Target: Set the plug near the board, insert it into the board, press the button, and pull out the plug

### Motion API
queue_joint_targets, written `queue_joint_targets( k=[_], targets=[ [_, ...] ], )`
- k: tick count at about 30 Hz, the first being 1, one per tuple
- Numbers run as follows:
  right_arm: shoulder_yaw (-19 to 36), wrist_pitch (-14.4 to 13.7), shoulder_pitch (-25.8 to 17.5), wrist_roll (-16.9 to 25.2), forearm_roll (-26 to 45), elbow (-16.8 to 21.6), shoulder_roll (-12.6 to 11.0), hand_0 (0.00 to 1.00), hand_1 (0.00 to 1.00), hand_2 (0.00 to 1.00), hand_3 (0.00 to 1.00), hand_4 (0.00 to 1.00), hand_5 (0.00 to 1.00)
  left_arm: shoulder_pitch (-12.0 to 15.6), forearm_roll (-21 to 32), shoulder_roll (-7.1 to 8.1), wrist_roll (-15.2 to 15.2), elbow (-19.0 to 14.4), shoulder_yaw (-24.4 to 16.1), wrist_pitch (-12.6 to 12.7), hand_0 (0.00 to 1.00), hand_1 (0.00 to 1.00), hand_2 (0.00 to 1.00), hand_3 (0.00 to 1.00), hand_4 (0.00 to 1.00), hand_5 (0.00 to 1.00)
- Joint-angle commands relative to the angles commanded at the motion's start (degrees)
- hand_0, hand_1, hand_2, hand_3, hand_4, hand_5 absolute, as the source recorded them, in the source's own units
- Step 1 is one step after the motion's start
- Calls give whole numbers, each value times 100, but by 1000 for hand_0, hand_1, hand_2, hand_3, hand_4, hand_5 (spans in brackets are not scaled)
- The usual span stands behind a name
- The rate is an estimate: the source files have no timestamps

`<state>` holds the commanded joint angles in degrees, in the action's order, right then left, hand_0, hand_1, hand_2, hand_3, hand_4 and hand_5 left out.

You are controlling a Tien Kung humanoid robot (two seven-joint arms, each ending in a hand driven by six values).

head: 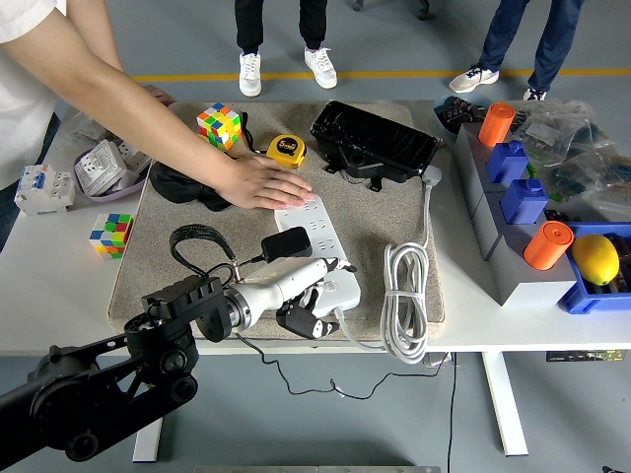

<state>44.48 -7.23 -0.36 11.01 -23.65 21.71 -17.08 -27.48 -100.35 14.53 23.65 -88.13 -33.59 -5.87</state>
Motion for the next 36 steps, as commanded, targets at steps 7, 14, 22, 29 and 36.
queue_joint_targets(
  k=[7, 14, 22, 29, 36],
  targets=[
    [-3, 1, -17, 7, 0, 1, -15, 603, 590, 544, 545, 791, 255, 10, -62, 9, 129, 63, 57, -118, 53, 100, 165, 904, 796, 2],
    [-13, 4, -27, 8, 5, 6, -12, 602, 590, 544, 545, 792, 254, 35, -102, 29, 162, 137, 75, -156, 54, 100, 167, 893, 796, 2],
    [31, 4, -32, 9, 9, 9, 1, 601, 590, 544, 544, 791, 255, 57, -178, 36, 218, 260, 82, -209, 54, 100, 167, 878, 794, 2],
    [55, 5, -56, 9, 12, 5, 16, 602, 590, 544, 545, 792, 256, 94, -184, 43, 253, 244, 107, -241, 53, 99, 166, 872, 795, 2],
    [78, 9, -56, 15, 7, 13, 22, 602, 590, 544, 545, 793, 255, 107, -179, 56, 268, 205, 112, -276, 53, 97, 165, 865, 797, 2]
  ],
)
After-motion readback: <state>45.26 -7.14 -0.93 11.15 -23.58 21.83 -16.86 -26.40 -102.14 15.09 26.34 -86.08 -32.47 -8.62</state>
